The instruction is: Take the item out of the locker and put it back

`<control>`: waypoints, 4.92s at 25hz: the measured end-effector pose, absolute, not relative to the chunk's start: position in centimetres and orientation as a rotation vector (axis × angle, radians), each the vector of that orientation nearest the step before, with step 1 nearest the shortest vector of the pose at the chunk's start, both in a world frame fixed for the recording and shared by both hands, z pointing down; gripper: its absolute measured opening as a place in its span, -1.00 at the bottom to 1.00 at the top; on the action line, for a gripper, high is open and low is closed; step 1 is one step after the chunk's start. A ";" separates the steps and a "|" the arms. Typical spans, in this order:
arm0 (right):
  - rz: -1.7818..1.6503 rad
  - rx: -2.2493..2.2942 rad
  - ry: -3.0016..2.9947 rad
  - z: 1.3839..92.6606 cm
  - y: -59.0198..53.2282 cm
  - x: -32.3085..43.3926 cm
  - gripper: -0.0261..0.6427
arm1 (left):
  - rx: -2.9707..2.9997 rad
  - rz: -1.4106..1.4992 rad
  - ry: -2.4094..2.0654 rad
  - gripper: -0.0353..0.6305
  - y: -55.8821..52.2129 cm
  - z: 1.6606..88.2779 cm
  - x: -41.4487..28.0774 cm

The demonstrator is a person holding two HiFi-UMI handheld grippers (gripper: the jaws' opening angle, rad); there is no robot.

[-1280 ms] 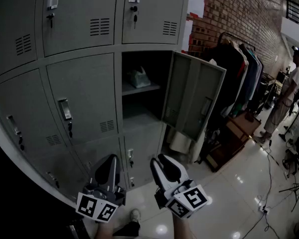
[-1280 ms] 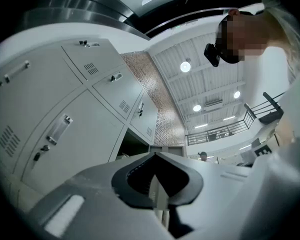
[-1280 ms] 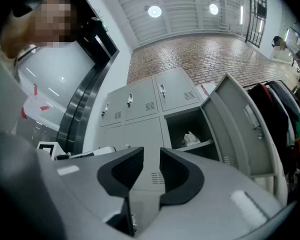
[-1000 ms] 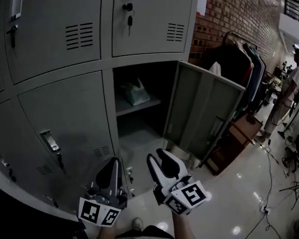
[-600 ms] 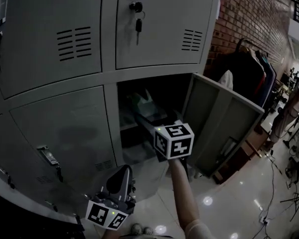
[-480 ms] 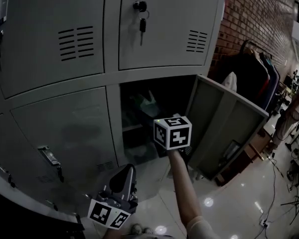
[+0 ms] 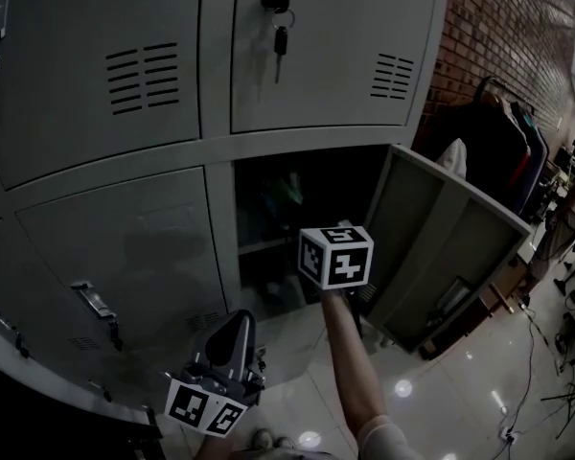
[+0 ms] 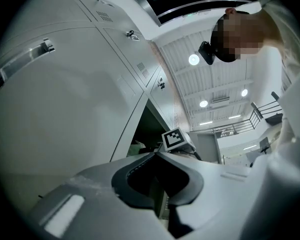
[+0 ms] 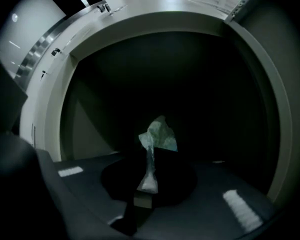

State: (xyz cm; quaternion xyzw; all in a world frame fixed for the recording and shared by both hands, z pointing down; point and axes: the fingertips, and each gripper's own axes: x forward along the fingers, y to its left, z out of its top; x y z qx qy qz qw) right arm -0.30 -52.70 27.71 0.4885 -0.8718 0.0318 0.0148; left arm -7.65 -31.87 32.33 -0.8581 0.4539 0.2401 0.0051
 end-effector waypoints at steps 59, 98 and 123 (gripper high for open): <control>-0.062 1.605 -3.280 30.3 -29.6 9.4 -0.82 | -2.628 0.702 1.456 -0.88 -31.5 32.0 -7.3; -0.082 1.556 -2.868 25.8 -51.9 0.8 0.16 | -2.634 0.710 1.468 -0.88 -33.7 32.0 -8.5; -0.053 1.637 -3.212 31.4 -31.5 8.8 -0.90 | -2.570 0.629 1.470 -0.88 -31.5 31.8 -8.3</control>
